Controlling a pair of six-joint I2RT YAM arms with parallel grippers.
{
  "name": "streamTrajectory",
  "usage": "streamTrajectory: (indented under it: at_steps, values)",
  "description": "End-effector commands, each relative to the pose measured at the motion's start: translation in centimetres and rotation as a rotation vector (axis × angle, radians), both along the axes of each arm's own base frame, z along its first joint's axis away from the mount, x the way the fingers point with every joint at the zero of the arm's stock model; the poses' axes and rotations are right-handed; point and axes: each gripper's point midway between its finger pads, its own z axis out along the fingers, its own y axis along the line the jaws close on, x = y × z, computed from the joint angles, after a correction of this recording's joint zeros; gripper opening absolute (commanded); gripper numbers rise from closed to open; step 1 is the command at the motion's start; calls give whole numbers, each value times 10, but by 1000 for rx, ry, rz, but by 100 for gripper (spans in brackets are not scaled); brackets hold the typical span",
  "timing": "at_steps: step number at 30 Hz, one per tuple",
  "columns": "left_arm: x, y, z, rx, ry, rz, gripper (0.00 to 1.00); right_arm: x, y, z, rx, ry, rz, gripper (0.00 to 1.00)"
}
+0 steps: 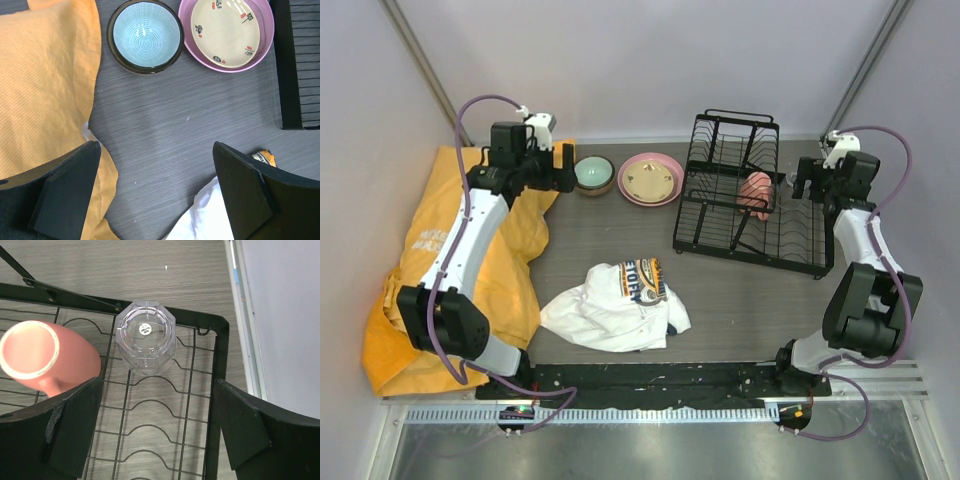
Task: Unload the mixed dishes from the dish rack
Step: Pick up the cup from the dish rack.
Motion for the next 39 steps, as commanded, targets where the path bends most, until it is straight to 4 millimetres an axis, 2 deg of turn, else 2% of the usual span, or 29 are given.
streamTrajectory:
  at_steps: [1,10,12,16,30,39]
  values:
    - [8,-3,1,9,-33,-26,100,28,-4,23,-38,-98,47,96]
    - [16,-5,-8,4,-20,-13,100,49,-2,6,87,-102,14,93]
    - [18,-5,-12,4,-13,-8,100,53,-1,-3,125,-88,5,92]
    - [22,-4,-17,-1,-4,1,100,60,3,-6,180,-98,-18,92]
    - [28,-5,-24,0,5,8,100,80,4,-9,129,-108,-89,92]
    - [29,-5,-23,0,1,9,100,90,-5,-9,94,-113,-133,92]
